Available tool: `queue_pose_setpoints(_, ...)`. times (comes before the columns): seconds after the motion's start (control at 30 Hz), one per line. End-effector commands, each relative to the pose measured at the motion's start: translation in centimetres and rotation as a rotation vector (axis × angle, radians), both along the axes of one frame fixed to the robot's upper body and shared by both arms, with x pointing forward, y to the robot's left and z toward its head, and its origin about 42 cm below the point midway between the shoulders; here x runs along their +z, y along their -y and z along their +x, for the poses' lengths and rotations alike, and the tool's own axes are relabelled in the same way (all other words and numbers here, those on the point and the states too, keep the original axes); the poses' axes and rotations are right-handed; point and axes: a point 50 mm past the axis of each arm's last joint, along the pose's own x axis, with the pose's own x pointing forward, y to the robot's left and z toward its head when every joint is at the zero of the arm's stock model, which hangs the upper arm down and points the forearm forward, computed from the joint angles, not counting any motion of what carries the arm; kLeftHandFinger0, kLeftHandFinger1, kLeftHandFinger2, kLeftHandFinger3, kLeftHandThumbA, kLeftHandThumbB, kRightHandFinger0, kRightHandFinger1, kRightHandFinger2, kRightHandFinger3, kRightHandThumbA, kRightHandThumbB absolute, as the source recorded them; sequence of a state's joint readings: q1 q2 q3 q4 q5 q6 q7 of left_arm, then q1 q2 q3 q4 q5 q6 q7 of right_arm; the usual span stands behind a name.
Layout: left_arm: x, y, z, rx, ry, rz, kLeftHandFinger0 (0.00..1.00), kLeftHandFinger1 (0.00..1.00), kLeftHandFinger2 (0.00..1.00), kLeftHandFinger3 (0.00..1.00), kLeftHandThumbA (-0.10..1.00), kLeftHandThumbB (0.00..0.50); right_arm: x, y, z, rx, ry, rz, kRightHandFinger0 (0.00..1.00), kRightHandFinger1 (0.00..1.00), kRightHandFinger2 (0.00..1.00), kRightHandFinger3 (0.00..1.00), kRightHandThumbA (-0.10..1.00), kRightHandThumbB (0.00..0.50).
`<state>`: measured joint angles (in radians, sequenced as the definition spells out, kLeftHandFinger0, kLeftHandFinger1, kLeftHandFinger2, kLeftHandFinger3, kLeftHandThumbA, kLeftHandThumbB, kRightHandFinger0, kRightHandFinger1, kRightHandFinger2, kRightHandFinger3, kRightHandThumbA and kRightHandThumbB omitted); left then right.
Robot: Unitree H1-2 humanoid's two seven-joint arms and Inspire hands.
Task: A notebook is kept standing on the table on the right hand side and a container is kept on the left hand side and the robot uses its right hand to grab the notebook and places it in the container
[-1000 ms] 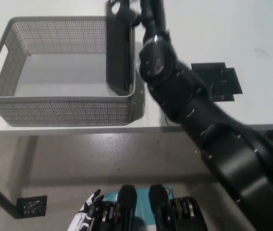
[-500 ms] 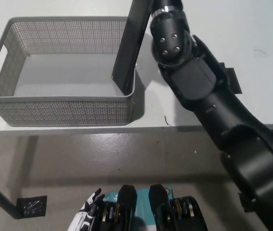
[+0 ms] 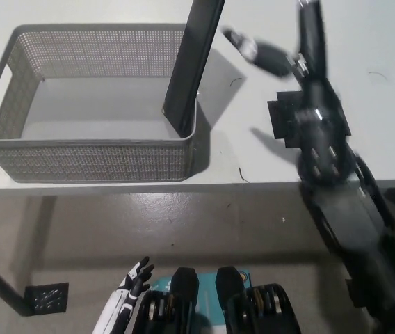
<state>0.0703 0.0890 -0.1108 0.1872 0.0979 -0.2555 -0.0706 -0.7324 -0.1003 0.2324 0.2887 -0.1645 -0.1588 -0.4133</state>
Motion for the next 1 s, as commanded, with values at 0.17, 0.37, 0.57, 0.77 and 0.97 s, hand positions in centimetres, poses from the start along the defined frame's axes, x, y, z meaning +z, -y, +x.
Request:
queue_pose_setpoints(0.17,2.3,-0.6,2.6,0.011,0.117,-0.013,1.00,1.00,1.00,1.00,1.00,0.224,-6.7,9.5,-19.9,0.072,0.037,0.119,1.00,1.00,1.00,1.00,0.91,0.201)
queue_pose_setpoints(0.37,2.4,-0.4,2.8,0.010,0.112,-0.014,1.00,1.00,1.00,1.00,1.00,0.226,-13.3,8.7,-21.0,0.066,-0.174,0.134,1.00,1.00,1.00,1.00,0.88,0.222)
queue_pose_setpoints(0.57,2.6,-0.3,2.9,0.018,0.113,-0.013,1.00,1.00,1.00,1.00,1.00,0.231,-17.9,8.2,-21.1,0.100,-0.321,0.152,1.00,1.00,1.00,1.00,0.81,0.206)
queue_pose_setpoints(0.77,2.9,-0.2,3.3,0.024,0.119,-0.015,1.00,1.00,1.00,1.00,1.00,0.209,-20.8,8.0,-21.2,0.087,-0.442,0.118,1.00,1.00,1.00,1.00,0.86,0.201)
queue_pose_setpoints(0.97,3.2,-0.1,3.7,0.014,0.117,-0.011,1.00,1.00,1.00,1.00,1.00,0.211,-22.2,7.9,-20.5,0.117,-0.502,0.077,1.00,1.00,1.00,1.00,0.85,0.238)
